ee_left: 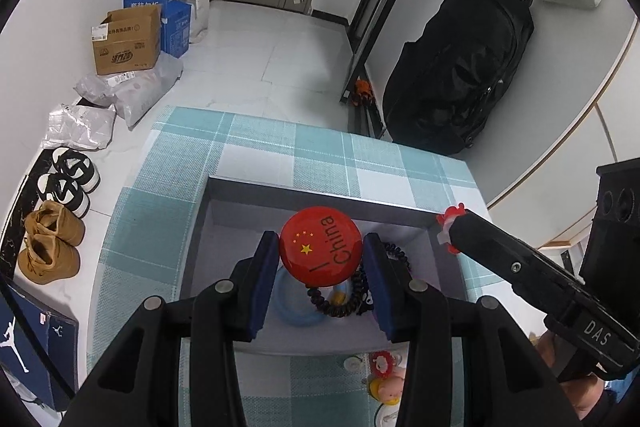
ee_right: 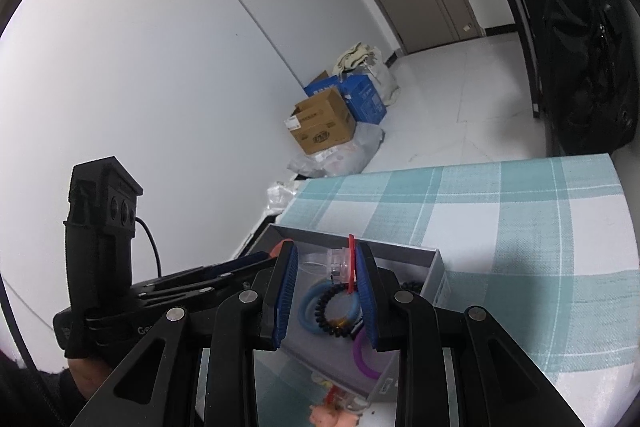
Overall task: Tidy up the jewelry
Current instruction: 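Carry the clear trinket and red badge over the silver box with both tools, then open both tools to drop the trinket and badge into the box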
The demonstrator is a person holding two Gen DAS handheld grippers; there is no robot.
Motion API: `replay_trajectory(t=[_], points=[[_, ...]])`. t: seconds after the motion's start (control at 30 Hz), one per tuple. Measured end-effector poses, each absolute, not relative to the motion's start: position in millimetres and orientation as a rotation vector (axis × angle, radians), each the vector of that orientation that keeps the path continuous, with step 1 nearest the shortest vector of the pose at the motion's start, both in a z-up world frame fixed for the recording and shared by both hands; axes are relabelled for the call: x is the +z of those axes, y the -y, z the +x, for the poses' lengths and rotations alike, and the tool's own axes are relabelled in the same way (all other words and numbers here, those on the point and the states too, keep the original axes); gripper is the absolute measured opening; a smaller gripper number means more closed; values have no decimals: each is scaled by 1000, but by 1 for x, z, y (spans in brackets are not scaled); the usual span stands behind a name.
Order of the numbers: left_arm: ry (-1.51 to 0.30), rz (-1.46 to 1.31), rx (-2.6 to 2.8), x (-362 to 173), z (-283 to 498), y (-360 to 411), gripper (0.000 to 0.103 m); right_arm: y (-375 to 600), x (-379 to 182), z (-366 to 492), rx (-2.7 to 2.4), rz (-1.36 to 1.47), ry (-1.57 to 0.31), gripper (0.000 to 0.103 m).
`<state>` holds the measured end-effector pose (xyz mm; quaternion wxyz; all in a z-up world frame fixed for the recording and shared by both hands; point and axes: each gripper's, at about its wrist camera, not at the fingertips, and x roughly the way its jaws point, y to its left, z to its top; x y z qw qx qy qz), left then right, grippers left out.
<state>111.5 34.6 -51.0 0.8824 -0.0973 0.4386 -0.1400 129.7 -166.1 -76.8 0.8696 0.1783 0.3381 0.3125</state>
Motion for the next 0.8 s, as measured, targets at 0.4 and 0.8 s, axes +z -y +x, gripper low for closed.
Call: replay_trajectory(t=[0.4, 0.8], points=[[-934, -209, -314, -57, 121, -30, 37, 158, -85, 134, 657, 354, -748, 30], [-940, -236, -328, -54, 119, -31, 43, 179, -80, 129, 589, 402, -707, 48]])
